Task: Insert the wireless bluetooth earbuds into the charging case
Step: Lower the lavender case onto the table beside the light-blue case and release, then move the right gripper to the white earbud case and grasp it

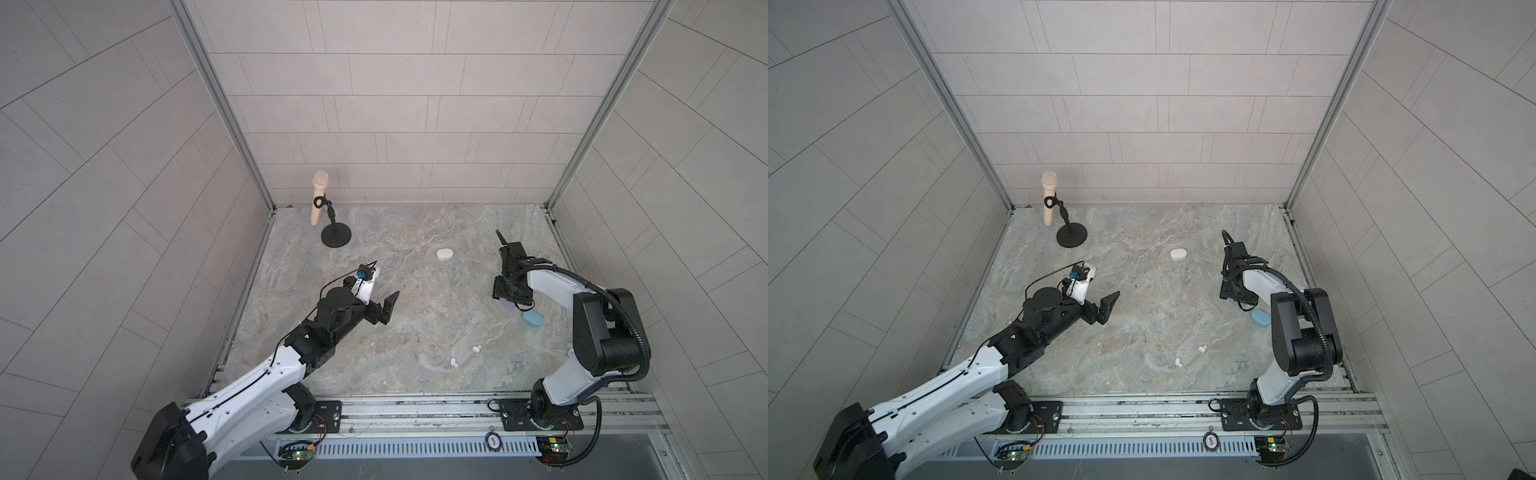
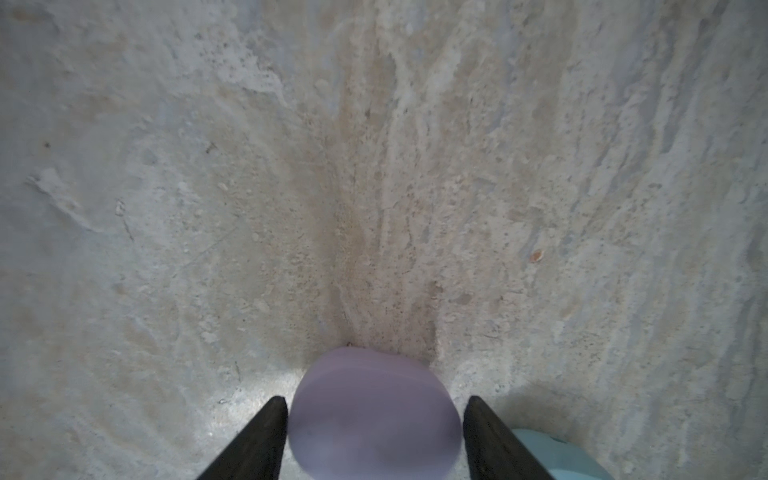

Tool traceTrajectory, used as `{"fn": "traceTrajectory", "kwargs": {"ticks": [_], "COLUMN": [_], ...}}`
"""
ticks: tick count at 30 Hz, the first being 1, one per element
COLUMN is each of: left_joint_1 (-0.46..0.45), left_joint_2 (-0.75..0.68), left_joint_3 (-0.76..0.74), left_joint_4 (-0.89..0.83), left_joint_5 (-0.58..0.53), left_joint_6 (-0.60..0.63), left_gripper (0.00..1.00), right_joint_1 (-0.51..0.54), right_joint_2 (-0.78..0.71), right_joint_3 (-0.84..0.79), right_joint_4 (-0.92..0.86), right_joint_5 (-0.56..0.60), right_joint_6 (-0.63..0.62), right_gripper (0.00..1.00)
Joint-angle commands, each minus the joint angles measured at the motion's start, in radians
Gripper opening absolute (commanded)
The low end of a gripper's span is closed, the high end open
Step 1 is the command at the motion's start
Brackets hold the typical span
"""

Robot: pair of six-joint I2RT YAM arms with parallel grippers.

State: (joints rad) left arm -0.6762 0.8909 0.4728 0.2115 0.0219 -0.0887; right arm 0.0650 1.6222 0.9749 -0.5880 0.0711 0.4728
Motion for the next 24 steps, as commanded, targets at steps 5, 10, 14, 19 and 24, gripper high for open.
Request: {"fn": "traceTrajectory", "kwargs": {"ticks": [5,10,14,19,24], "left_joint_1": [0.017,0.027,0.029,0.03,0.032], "left_joint_2": [0.005,0.024,0.038,0.032,0.042], "left_joint_3": [0.042,0.043,0.043,0.022,0.007], "left_joint_4": [-0.018,-0.017,-0.03,-0.021,-0.012], "left_joint_5": [0.017,0.061,0.096,0.115,0.147], "left_joint_6": [-0.01,-0.03,-0.041,-0.074,-0.108], "left_gripper": [1.0,1.0,1.0,1.0,1.0], "right_joint_1": [0.012,0.089,0.166,0.221,0.244], "right_joint_2": [-0.096,-0.027,0.119,0.288,0.461], "right_joint_3": [0.09,0.225,0.387,0.585,0.796], "right_joint_4": [-0.128,-0.123,-0.158,-0.179,-0.24], "right_joint_5": [-0.057,-0.196,-0.187,-0.156,-0.14], "right_joint_6": [-0.028,-0.137,-0.211,-0.238,-0.258], "right_gripper": [0.78,0.78,0.79,0.81,0.82]}}
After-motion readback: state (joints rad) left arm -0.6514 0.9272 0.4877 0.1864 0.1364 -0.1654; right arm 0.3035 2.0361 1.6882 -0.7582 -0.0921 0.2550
